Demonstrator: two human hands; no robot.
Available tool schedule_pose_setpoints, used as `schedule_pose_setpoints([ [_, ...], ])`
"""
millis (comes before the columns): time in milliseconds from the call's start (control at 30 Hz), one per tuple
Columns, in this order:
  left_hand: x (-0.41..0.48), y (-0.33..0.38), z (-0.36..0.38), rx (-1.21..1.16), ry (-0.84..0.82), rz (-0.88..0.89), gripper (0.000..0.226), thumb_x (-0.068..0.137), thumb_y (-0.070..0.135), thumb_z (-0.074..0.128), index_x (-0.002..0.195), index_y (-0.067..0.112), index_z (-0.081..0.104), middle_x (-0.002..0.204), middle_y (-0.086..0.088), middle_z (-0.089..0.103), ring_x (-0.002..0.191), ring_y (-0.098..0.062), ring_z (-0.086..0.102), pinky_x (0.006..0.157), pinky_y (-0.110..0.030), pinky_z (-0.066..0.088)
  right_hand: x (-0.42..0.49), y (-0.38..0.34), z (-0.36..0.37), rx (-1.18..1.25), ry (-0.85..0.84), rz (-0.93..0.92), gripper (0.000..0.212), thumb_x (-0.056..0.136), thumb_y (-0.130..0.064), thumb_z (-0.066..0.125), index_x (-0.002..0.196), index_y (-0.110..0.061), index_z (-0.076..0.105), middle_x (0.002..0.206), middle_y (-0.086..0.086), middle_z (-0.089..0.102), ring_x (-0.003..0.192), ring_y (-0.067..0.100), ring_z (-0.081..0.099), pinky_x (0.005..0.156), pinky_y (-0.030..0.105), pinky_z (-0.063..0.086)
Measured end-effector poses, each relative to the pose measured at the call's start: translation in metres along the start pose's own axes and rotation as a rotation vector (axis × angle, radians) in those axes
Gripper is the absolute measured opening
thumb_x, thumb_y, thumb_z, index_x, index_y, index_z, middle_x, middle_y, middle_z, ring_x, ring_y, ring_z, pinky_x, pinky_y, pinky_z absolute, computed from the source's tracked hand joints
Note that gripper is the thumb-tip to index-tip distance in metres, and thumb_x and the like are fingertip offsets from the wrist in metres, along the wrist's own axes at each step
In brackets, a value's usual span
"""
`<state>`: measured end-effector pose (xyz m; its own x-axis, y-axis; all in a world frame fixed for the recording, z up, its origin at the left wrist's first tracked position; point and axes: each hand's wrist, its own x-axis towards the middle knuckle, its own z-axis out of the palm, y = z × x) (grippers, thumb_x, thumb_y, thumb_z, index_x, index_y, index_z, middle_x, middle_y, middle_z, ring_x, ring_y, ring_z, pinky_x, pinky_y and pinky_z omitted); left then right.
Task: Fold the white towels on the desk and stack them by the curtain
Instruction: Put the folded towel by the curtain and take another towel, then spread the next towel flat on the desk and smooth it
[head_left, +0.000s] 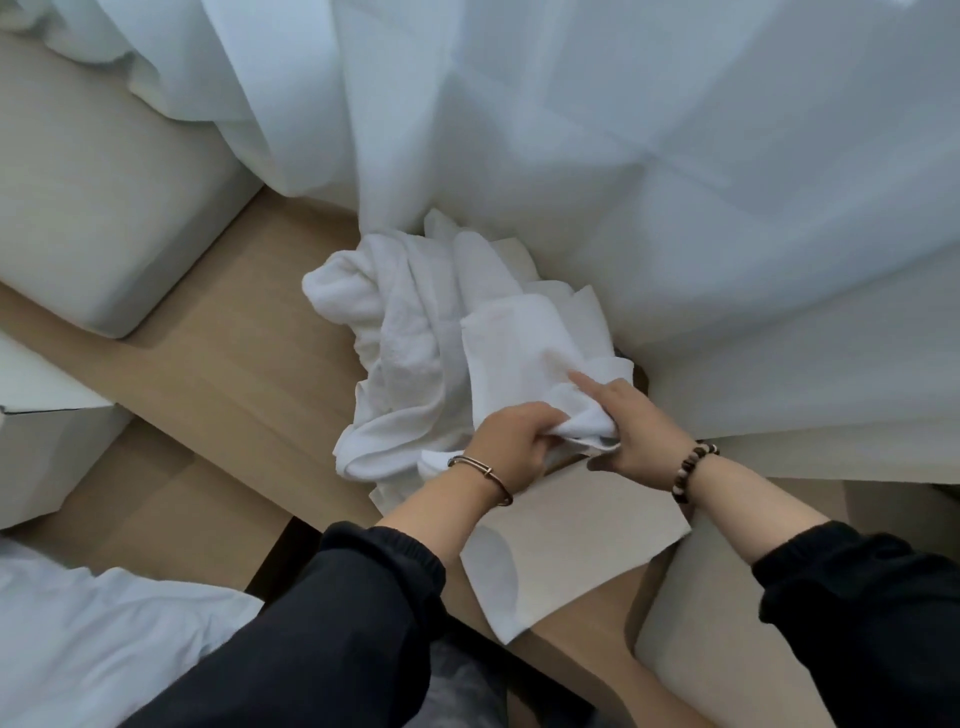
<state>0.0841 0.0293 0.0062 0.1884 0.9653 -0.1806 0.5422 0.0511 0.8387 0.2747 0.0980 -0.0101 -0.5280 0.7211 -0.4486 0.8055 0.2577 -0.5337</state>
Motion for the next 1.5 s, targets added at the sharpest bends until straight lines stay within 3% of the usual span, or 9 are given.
schedule_pose_setpoints([
  [200,-0.006,0.003,0.016,0.037,0.033,0.065,0.028,0.08,0.024,0.061,0.1,0.006,0.072,0.106,-0.012,0.068,0.101,-0.031,0.058,0.087,-0.04,0.044,-0.012,0.01,0.005,0.13,0.099,0.068,0.025,0.081,-0.011,0.073,0.105,-0.014,0.072,0.103,-0.001,0.043,0.1,0.024,0.052,0.086,0.024,0.039],
  [300,-0.003,-0.01,0.018,0.259,-0.085,0.019,0.089,0.067,0.042,0.081,0.143,0.022,0.039,0.155,-0.008,0.025,0.143,-0.028,0.019,0.115,-0.044,0.019,-0.02,0.004,-0.005,0.233,0.187,0.082,0.025,0.078,0.001,0.07,0.101,-0.008,0.072,0.123,0.006,0.051,0.118,0.024,0.05,0.095,0.022,0.035],
  [400,0.003,-0.009,0.024,0.365,-0.165,-0.046,0.12,0.059,0.055,0.08,0.151,0.032,0.006,0.16,0.005,0.0,0.146,-0.018,-0.008,0.116,-0.049,0.009,-0.034,-0.013,-0.017,0.48,0.207,0.061,0.027,0.075,0.004,0.067,0.092,-0.016,0.073,0.123,-0.004,0.062,0.114,0.014,0.054,0.094,0.026,0.046],
  [533,0.015,0.025,0.033,0.255,0.032,0.045,0.096,0.063,0.045,0.081,0.143,0.016,0.036,0.145,-0.003,0.042,0.14,-0.027,0.026,0.109,-0.053,0.025,-0.062,-0.024,-0.03,0.908,0.273,0.132,0.028,0.068,-0.006,0.059,0.087,-0.025,0.068,0.09,-0.009,0.066,0.076,0.006,0.062,0.055,0.02,0.048],
  [667,0.015,0.069,0.045,0.334,0.202,0.335,0.045,0.059,0.013,0.083,0.099,0.001,0.066,0.086,-0.013,0.066,0.076,-0.036,0.06,0.068,-0.04,0.048,-0.107,-0.011,-0.046,1.027,0.322,0.086,0.042,0.079,0.014,0.048,0.105,-0.015,0.065,0.125,0.003,0.062,0.117,0.026,0.058,0.088,0.054,0.048],
  [767,0.008,0.115,0.063,0.369,0.204,0.443,0.033,0.053,0.005,0.082,0.08,0.0,0.064,0.068,-0.011,0.061,0.059,-0.033,0.055,0.052,-0.033,0.043,-0.156,0.003,-0.06,1.185,0.366,0.066,0.048,0.074,-0.002,0.046,0.121,-0.008,0.056,0.132,0.009,0.056,0.123,0.024,0.052,0.098,0.038,0.046],
  [1100,0.002,0.247,0.142,0.484,-0.148,0.515,0.033,0.08,0.018,0.065,0.111,0.008,0.057,0.103,-0.009,0.062,0.096,-0.03,0.053,0.072,-0.032,0.033,-0.31,0.059,-0.094,1.252,0.466,0.112,0.072,0.068,0.009,0.064,0.133,-0.012,0.044,0.124,0.01,0.057,0.116,0.02,0.054,0.095,0.034,0.047],
  [1367,-0.029,0.329,0.196,0.478,-0.35,0.67,0.031,0.083,0.027,0.063,0.109,0.013,0.053,0.105,-0.007,0.062,0.096,-0.029,0.055,0.069,-0.029,0.032,-0.419,0.058,-0.086,1.106,0.91,0.378,0.062,0.068,0.015,0.071,0.123,-0.006,0.052,0.123,0.022,0.058,0.119,0.04,0.052,0.102,0.055,0.041],
  [1500,-0.056,0.359,0.218,0.505,-0.518,0.796,0.036,0.084,0.031,0.062,0.115,0.016,0.051,0.108,-0.005,0.063,0.097,-0.028,0.057,0.073,-0.033,0.042,-0.471,0.035,-0.058,1.005,1.134,0.557,0.049,0.077,0.0,0.073,0.121,-0.013,0.055,0.116,0.008,0.063,0.104,0.015,0.06,0.089,0.034,0.049],
])
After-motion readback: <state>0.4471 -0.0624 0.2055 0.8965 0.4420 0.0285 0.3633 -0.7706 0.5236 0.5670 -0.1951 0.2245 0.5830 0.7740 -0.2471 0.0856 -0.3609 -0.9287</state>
